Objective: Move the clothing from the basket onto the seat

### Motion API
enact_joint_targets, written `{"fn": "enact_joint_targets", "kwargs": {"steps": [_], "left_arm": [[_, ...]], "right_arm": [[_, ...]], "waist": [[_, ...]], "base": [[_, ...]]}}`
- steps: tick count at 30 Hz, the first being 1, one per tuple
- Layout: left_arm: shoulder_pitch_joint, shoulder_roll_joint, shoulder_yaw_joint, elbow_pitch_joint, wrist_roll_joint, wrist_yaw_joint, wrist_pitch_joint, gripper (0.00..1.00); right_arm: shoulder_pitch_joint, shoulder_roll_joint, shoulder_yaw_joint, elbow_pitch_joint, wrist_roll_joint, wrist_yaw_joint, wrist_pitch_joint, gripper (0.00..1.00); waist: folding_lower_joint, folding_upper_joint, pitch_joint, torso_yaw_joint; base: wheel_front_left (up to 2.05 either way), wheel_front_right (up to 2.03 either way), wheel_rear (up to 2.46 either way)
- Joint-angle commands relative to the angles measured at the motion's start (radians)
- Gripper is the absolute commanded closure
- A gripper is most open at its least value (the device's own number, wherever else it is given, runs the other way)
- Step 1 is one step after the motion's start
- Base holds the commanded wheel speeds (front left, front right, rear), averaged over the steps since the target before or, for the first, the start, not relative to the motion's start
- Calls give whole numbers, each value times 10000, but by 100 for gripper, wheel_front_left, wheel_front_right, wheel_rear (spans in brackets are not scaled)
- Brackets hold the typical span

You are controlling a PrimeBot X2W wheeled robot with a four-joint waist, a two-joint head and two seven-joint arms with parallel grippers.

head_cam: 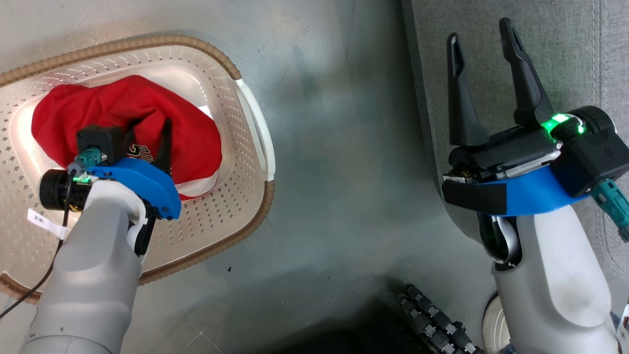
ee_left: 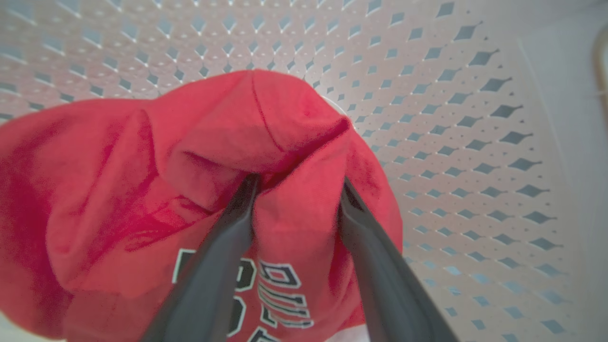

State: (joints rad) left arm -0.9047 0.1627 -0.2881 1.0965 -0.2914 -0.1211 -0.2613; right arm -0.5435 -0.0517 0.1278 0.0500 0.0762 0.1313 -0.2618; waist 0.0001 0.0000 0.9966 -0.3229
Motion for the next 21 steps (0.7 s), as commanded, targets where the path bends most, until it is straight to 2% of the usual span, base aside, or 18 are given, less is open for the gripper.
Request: {"fn": "enact_joint_targets", "kwargs": {"steps": [1,13,21], "left_arm": [[-145,21,-57,168,-78,-41,5,100],[-349,112,-498,694,-306,-100,-34,100],[-84,-88,-790,671,-615,-106,-43,100]], "right_arm": [[47,24,31,-44,36,-10,-27,0],[-7,24,108,-16,-24,-10,-27,0],[-22,24,108,160,-154,-10,-26,0]], "waist": [[-1,0,-6,2],[-1,0,-100,-30],[-1,0,-538,209]], "base": [[0,0,0],[0,0,0],[0,0,0]]}}
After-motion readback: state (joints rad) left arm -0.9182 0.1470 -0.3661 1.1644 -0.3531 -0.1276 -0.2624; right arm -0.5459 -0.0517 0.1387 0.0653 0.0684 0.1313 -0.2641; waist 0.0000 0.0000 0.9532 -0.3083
